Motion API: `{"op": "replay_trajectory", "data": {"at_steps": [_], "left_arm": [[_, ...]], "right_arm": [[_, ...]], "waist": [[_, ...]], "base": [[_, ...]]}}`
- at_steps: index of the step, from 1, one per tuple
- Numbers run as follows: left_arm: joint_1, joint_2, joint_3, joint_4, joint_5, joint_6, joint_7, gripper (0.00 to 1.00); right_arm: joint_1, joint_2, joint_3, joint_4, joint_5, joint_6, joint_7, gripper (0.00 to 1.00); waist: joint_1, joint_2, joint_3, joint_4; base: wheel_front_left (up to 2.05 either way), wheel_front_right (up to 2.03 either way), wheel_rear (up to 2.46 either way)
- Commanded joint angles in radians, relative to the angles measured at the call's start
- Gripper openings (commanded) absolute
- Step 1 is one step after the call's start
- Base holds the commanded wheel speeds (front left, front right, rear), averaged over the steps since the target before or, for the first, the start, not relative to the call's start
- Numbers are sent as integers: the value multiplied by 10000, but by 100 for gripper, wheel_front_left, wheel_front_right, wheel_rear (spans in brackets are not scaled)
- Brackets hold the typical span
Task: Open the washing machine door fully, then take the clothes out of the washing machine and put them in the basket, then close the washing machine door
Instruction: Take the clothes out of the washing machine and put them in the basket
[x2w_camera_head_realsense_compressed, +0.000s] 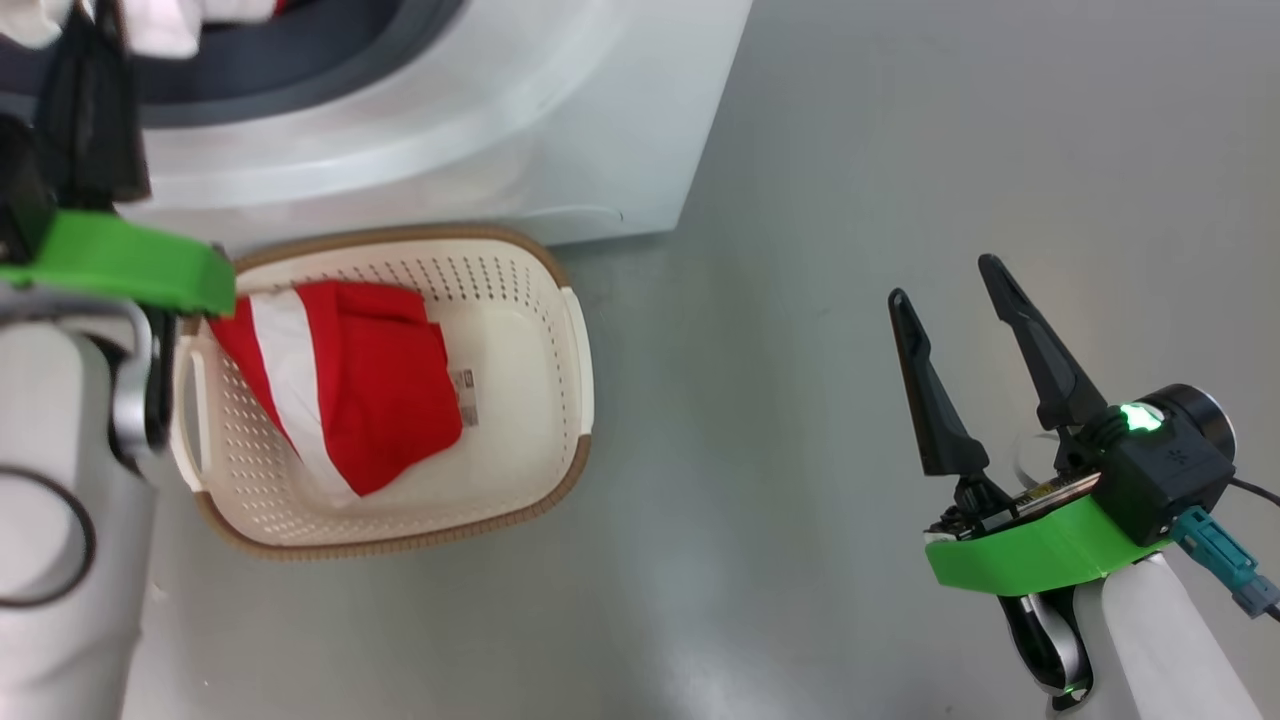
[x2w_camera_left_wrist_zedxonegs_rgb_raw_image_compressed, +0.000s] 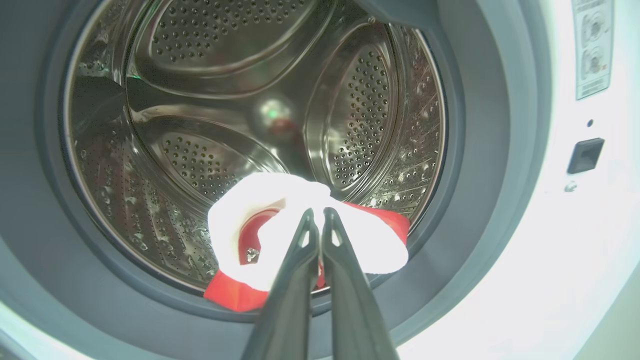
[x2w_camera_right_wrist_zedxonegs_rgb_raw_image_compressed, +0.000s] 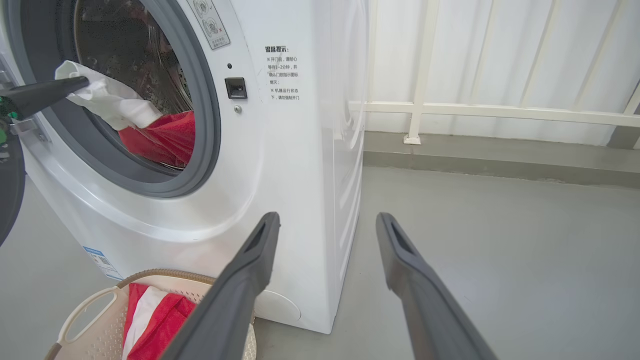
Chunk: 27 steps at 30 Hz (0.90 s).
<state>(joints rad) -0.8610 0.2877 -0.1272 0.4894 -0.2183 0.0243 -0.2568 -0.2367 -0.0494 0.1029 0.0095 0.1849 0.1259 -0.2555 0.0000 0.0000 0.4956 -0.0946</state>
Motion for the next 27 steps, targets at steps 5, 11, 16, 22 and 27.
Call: {"op": "replay_trajectory", "data": {"at_steps": [5,11,16,22,27], "left_arm": [[1319,262,366,-1225,63,165,-49,0],[2644,155,282,-2148,172,318,-49,0],[3673,107,150,-2845,174,426,1,0],[4545,69,-10,-3745,185,565,265,0],[5350,12,-149,-4610,159,712,530,0]], "right_arm": [[297,-8,157,-72,88,48,-63,100],[511,-8,190,43,78,48,-63,100],[701,-8,222,142,95,48,-63,100],[823,-8,219,207,162,48,-63,100],[899,-8,229,230,247,48,-63,100]], "waist": [[0,0,-926,198],[0,0,-1676,263],[0,0,-2305,313],[0,0,-2708,377],[0,0,-2975,449]], "base": [[0,0,0],[0,0,0],[0,0,0],[0,0,0],[0,0,0]]}}
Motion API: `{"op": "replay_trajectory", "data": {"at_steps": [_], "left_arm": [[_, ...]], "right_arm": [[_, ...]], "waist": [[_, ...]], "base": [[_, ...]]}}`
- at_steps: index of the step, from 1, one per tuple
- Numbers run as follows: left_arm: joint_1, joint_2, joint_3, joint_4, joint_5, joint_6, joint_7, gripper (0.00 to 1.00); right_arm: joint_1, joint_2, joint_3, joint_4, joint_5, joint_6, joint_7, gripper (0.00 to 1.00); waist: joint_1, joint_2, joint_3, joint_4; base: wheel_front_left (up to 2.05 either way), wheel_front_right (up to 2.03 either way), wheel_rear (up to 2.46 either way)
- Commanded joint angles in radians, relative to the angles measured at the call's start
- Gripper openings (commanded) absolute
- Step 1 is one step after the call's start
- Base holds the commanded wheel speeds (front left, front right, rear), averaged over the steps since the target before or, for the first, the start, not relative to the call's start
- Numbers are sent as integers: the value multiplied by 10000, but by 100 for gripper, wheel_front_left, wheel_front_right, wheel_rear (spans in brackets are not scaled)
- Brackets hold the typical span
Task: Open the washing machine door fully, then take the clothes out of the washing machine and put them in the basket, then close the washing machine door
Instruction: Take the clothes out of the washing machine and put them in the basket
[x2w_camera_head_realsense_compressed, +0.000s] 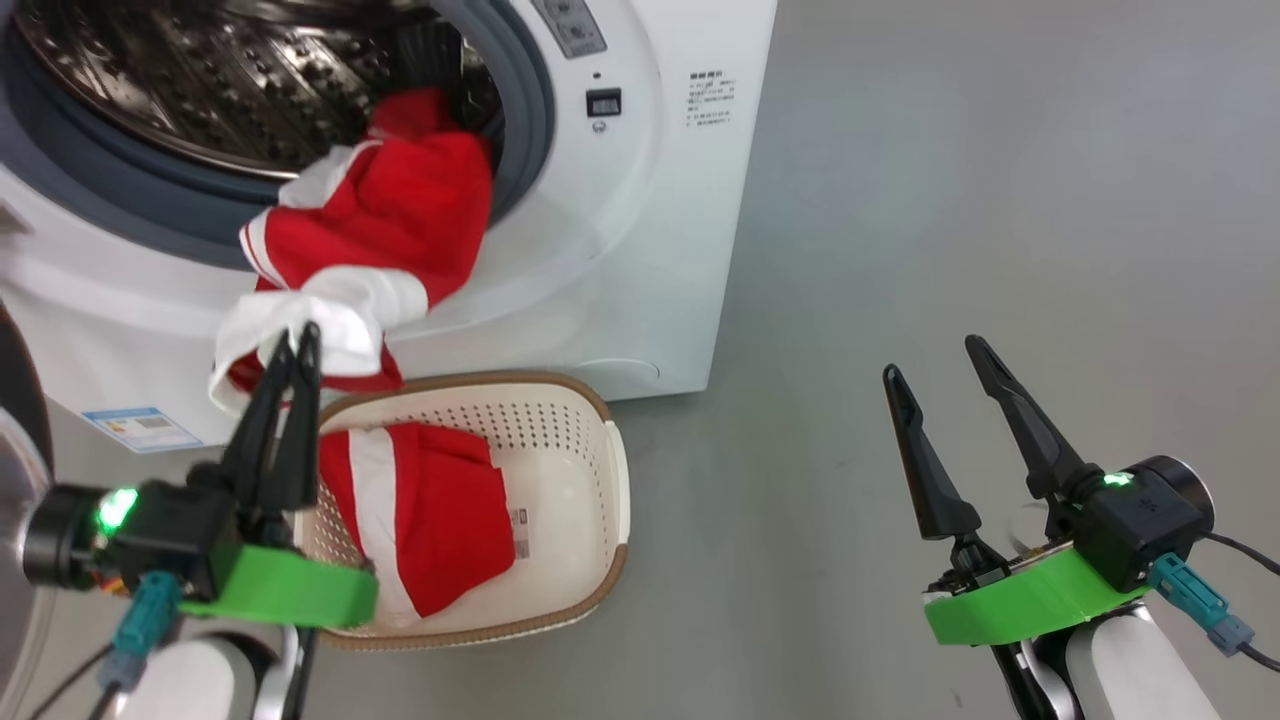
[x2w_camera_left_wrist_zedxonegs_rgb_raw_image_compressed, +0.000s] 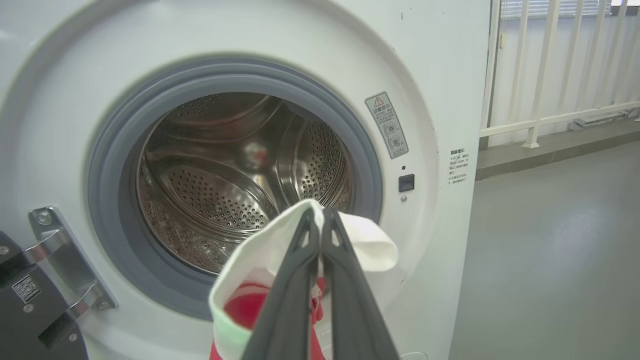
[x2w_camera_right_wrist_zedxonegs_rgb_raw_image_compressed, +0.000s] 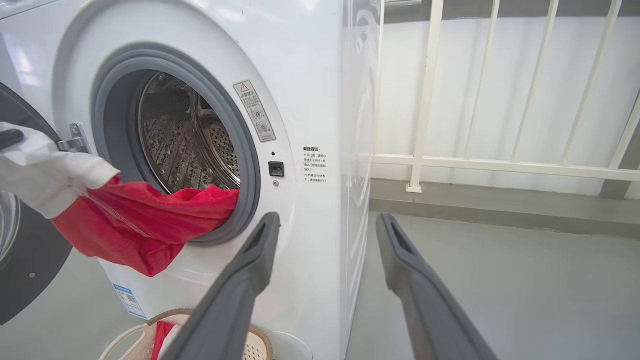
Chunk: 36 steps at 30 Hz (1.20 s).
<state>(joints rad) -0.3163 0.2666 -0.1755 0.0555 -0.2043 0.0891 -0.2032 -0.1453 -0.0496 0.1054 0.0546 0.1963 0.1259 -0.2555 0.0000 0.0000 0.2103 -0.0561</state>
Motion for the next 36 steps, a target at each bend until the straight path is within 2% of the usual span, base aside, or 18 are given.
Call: {"op": "replay_trajectory", "data": {"at_steps": [1,13,20,26,35,36], "left_arm": [[48,215,318,-428,7,94,43,0],[1364,182,229,-2360,-21,549,648,0],[1827,107,313,-2567,-174,797,879,0],[1830,-348,455,-1526,-779,866,625,0],[408,-1087,679,2335,-1666,405,-270,0],[408,-1087,679,2335,-1666,405,-270,0]], "right_arm": [[-7,-6,193,-218,150,48,-63,100],[69,-6,184,-129,302,48,-63,100],[95,-6,230,-75,331,48,-63,100],[82,-6,247,-92,298,48,-63,100],[-117,-6,437,-36,270,48,-63,100],[-117,-6,437,-36,270,48,-63,100]], "waist": [[0,0,-181,78],[0,0,-751,133],[0,0,-901,92],[0,0,-791,34],[0,0,-407,-58],[0,0,-407,-58]], "base": [[0,0,0],[0,0,0],[0,0,0],[0,0,0],[0,0,0],[0,0,0]]}}
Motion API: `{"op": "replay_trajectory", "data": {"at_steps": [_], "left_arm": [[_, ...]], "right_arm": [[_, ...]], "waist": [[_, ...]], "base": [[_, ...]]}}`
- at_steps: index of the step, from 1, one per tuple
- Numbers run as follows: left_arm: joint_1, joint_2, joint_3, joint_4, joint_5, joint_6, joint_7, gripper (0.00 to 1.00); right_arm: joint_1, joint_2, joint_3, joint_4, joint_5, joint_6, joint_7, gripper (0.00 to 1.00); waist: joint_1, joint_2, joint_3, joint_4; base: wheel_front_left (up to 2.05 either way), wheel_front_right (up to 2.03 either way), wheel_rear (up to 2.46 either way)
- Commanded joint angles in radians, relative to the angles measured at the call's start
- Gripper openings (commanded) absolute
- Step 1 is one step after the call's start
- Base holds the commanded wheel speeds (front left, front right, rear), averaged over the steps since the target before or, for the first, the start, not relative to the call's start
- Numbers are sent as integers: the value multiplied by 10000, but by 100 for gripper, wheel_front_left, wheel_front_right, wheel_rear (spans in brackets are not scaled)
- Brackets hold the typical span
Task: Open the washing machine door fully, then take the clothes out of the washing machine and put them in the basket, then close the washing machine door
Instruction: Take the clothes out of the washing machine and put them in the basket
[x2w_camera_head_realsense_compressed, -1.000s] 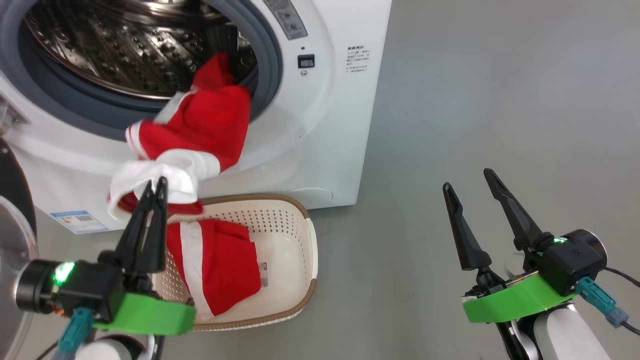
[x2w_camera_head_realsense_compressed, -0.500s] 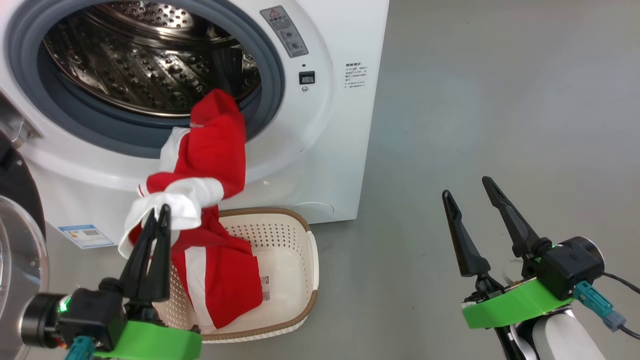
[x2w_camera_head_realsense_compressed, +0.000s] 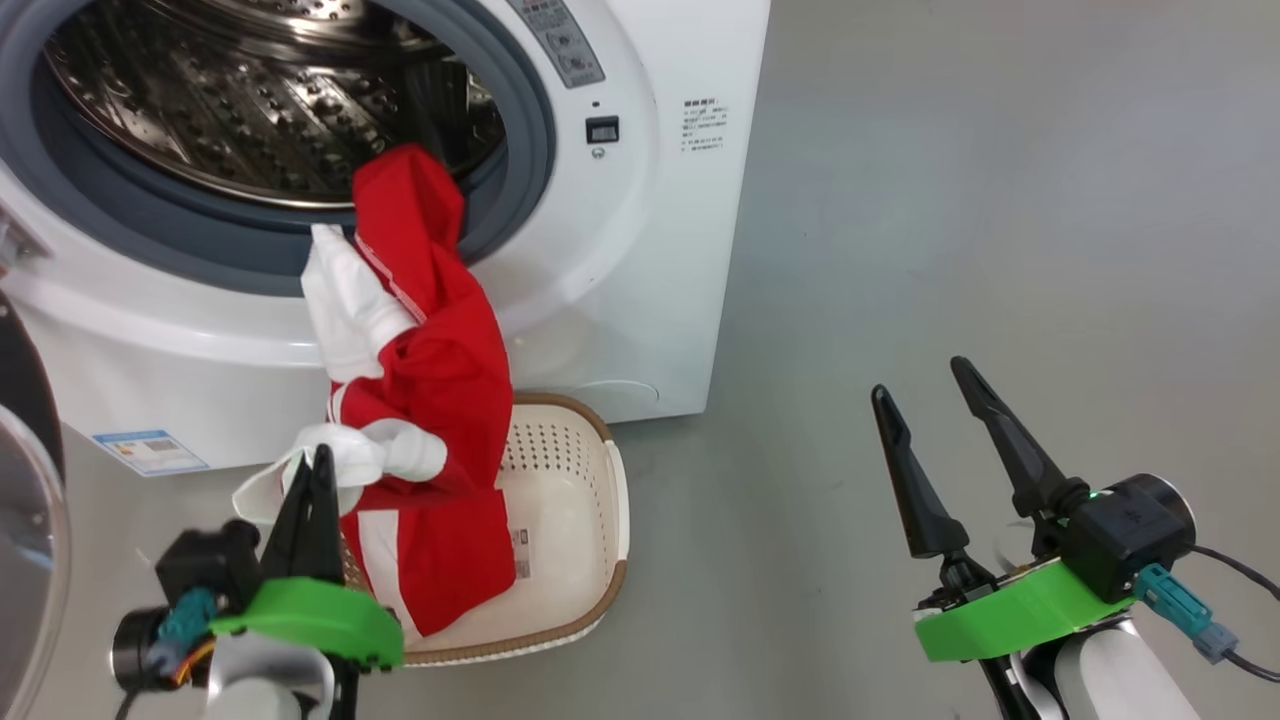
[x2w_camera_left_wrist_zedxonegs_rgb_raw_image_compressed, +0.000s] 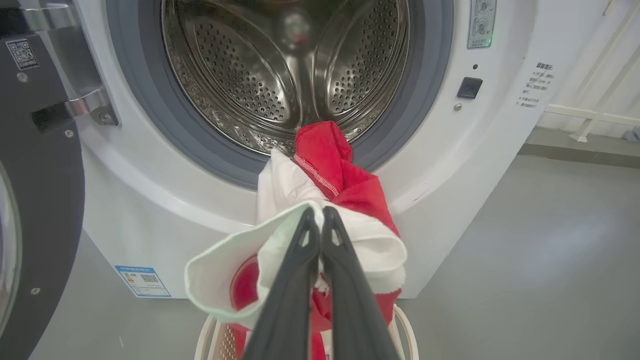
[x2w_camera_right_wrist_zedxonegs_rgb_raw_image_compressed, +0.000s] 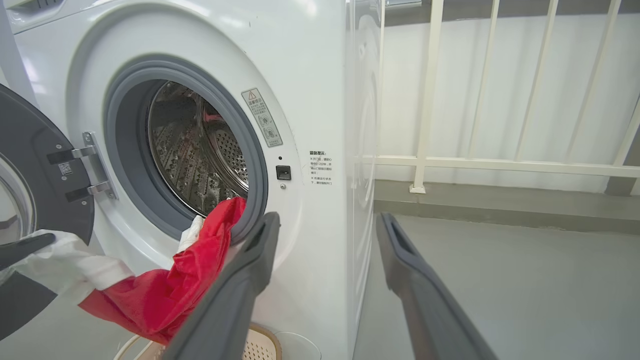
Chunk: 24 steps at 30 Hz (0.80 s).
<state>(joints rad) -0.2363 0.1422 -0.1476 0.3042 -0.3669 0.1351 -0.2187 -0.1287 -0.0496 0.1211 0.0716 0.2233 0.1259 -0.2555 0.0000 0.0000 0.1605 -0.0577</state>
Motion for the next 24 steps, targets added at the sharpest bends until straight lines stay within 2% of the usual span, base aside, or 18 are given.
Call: {"op": "replay_trajectory", "data": {"at_steps": [1,9,14,19,24], "left_arm": [[-622,100,425,342,-111,-150,-179,0],[-2453,-129,687,3872,-260,-652,-414,0],[-3350,-175,875,5558,-154,-885,-426,0],[-4114,-253,1064,6730,46,-1060,-429,0],[-4623,-334,1135,7215,253,-1247,-429,0]], "right_arm": [[-313,-6,305,-202,-9,48,-63,100],[-526,-6,393,-231,-113,48,-63,100],[-713,-6,416,-320,-187,48,-63,100],[-898,-6,382,-461,-268,48,-63,100],[-1071,-6,411,-599,-326,48,-63,100]], "waist": [[0,0,155,-61],[0,0,888,-246],[0,0,1492,-341],[0,0,2312,-375],[0,0,2961,-372]], "base": [[0,0,0],[0,0,0],[0,0,0],[0,0,0],[0,0,0]]}}
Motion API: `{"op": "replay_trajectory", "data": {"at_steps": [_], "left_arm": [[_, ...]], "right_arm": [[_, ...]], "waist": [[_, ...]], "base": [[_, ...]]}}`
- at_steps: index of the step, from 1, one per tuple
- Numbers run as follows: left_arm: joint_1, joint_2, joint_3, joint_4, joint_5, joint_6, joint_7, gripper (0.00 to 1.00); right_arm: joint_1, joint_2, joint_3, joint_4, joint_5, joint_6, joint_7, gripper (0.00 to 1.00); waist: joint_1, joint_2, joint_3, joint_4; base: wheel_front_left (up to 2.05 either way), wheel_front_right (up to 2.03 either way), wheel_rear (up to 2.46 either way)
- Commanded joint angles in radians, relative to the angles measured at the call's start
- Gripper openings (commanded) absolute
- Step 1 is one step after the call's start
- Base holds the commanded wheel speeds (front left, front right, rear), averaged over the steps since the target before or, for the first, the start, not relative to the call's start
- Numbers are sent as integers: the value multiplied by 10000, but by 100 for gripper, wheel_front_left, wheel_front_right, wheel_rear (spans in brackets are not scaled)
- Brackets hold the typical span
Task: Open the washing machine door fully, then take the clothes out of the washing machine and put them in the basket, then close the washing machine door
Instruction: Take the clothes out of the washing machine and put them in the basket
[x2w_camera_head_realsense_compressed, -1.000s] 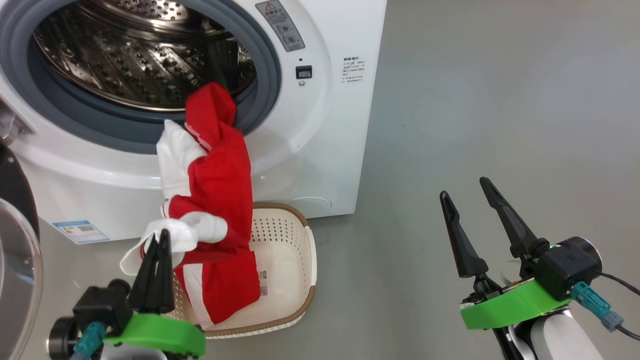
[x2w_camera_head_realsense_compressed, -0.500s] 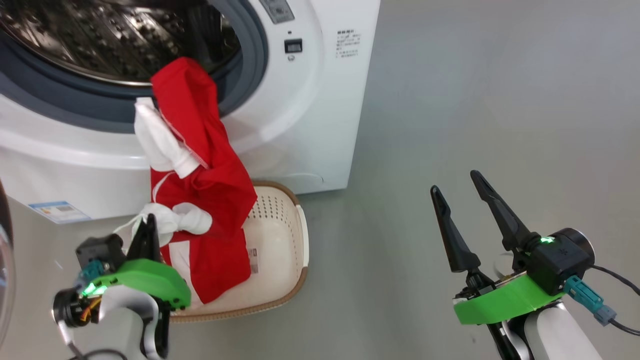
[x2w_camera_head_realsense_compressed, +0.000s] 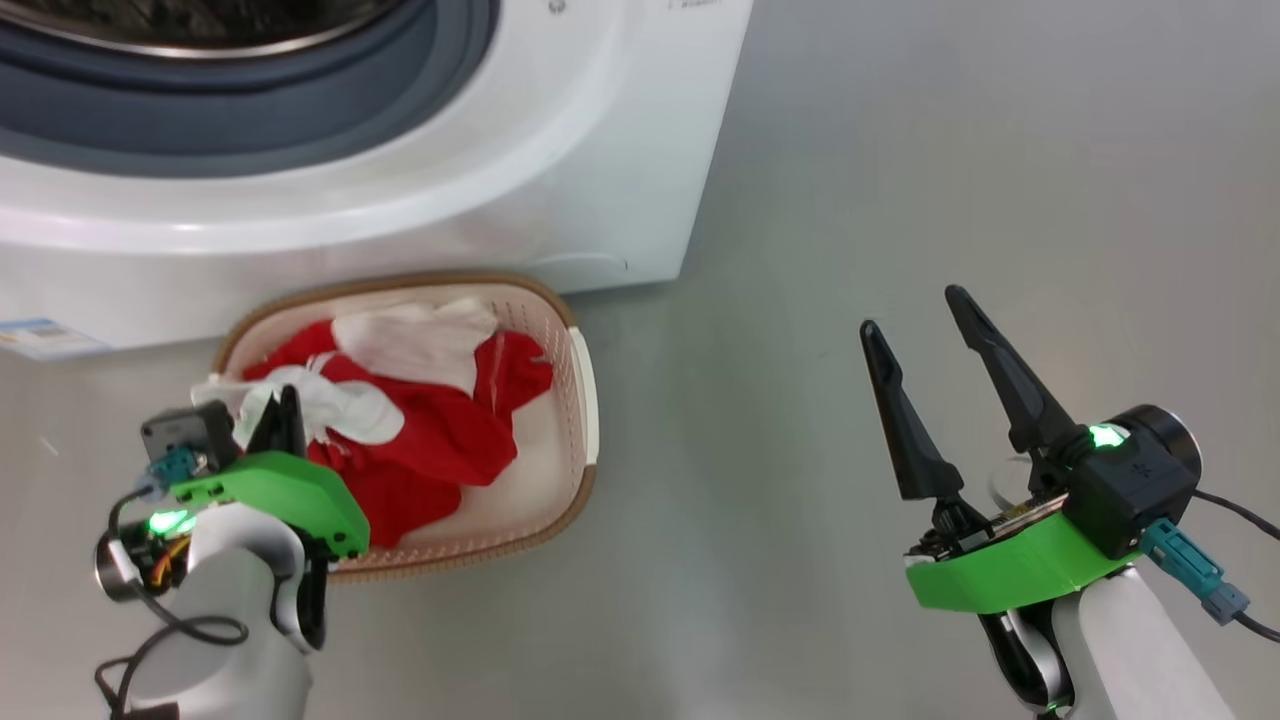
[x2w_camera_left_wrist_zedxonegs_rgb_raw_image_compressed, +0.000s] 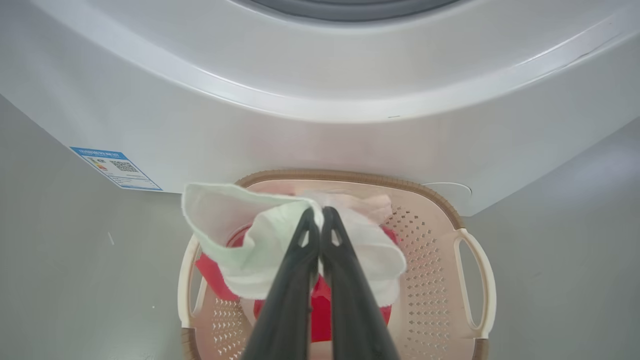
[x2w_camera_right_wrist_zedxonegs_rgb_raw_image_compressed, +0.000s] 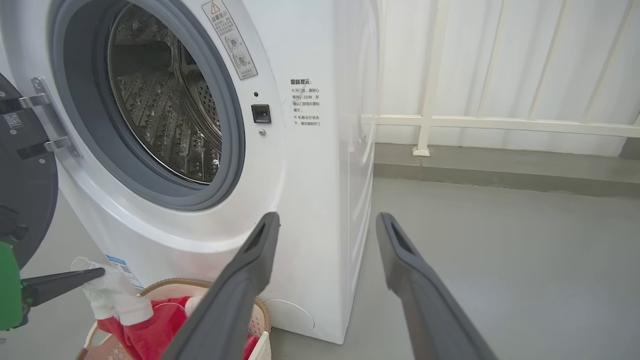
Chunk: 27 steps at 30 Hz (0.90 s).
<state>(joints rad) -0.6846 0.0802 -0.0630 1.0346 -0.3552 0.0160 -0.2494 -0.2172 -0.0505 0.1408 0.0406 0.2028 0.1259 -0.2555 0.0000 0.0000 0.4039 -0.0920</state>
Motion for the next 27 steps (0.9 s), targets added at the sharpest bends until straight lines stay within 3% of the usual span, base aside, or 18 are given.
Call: {"op": "replay_trajectory", "data": {"at_steps": [1,9,20,21,23,24,25,27], "left_arm": [[-238,262,294,-14,176,-98,-123,0],[-997,84,-45,1433,420,-753,-123,0],[-1577,368,-85,2402,412,-116,92,0],[-1580,378,-59,2431,371,-57,157,9],[-1585,402,-44,2468,326,16,205,49],[-1589,409,-38,2480,304,35,197,89],[-1589,415,-43,2491,290,45,190,100],[-1583,401,-31,2505,232,2,160,100]], "right_arm": [[-215,3,218,-308,-134,48,-63,100],[-442,3,270,-387,-131,48,-63,100],[-657,3,298,-394,65,48,-63,100],[-662,3,297,-387,82,48,-63,100],[-682,3,293,-362,113,48,-63,100],[-694,3,291,-352,125,48,-63,100],[-704,3,291,-342,137,48,-63,100],[-714,3,292,-318,160,48,-63,100]], "waist": [[0,0,640,-29],[0,0,1299,-122],[0,0,1688,-349],[0,0,1681,-357],[0,0,1665,-368],[0,0,1656,-369],[0,0,1643,-367],[0,0,1600,-353]], "base": [[0,0,0],[0,0,0],[0,0,0],[0,0,0],[0,0,0],[0,0,0],[0,0,0],[0,0,0]]}}
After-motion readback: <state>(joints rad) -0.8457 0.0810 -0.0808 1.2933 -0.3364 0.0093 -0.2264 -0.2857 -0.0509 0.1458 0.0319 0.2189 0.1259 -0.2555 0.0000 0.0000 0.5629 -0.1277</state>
